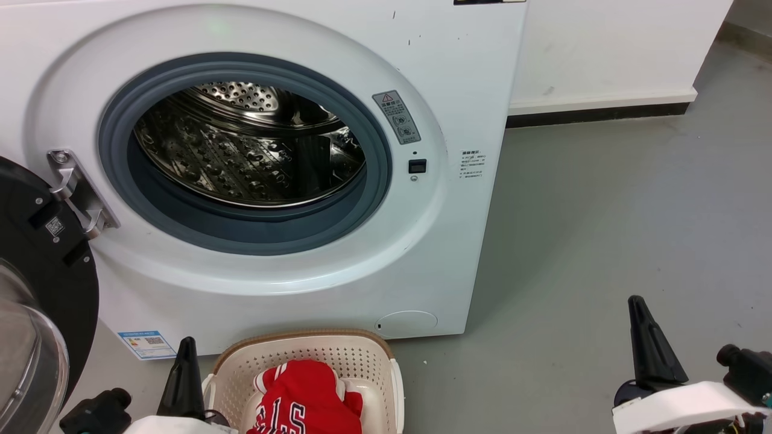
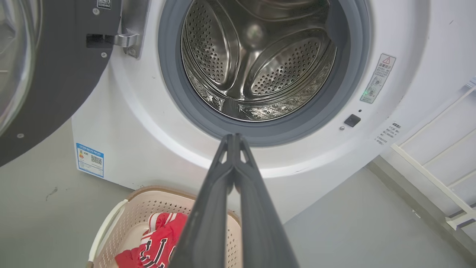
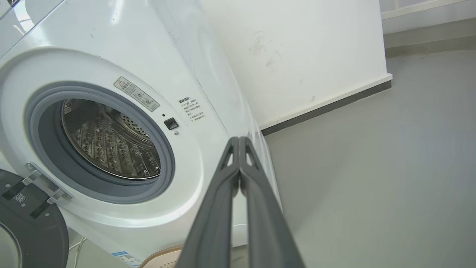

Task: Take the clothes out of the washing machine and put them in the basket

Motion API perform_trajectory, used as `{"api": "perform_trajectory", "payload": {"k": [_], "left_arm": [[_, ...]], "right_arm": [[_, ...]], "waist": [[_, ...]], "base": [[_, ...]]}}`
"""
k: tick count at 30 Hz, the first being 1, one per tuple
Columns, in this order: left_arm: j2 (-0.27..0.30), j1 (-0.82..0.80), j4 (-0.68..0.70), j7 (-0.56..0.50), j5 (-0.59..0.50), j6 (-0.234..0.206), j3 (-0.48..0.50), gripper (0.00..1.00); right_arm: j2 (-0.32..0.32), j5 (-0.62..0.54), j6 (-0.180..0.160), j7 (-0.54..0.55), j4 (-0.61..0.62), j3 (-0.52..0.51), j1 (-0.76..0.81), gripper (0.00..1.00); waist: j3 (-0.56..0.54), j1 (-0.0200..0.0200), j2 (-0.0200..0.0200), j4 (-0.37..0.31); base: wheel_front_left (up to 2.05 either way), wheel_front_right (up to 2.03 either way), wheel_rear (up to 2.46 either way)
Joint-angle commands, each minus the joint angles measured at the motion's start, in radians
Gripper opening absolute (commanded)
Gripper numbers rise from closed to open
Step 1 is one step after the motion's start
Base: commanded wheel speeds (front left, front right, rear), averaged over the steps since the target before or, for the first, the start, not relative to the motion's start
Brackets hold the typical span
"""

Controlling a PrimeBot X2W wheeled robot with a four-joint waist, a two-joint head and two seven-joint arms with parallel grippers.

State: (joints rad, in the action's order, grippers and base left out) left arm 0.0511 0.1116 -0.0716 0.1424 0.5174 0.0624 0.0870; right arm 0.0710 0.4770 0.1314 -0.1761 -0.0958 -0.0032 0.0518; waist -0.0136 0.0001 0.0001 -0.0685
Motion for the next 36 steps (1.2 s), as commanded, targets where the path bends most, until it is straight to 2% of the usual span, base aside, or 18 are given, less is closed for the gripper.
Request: {"api": "perform_trajectory", "payload": {"k": [1,17,36], "left_arm": [[0.002,-0.029,0.005,-0.006,0.035,0.005,0.005,0.0],[0.002,-0.076,-0.035,-0.063,0.28,0.021,0.009,0.0],[0.001,-0.121,-0.077,-0.122,0.523,0.037,0.015,0.0]], "right_arm": [[0.01,0.042,0.0,0.004,0.009,0.0,-0.036,0.0],[0.017,0.31,0.0,0.055,-0.026,-0.007,-0.067,0.0],[0.02,0.573,-0.001,0.111,-0.061,-0.019,-0.094,0.0]], "waist": [[0.0,-0.0001,-0.0001,0.001],[0.003,-0.0001,-0.0001,0.012],[0.006,-0.0001,-0.0001,0.025]], "base": [[0.0,0.0,0.0],[0.0,0.0,0.0],[0.0,0.0,0.0]]}}
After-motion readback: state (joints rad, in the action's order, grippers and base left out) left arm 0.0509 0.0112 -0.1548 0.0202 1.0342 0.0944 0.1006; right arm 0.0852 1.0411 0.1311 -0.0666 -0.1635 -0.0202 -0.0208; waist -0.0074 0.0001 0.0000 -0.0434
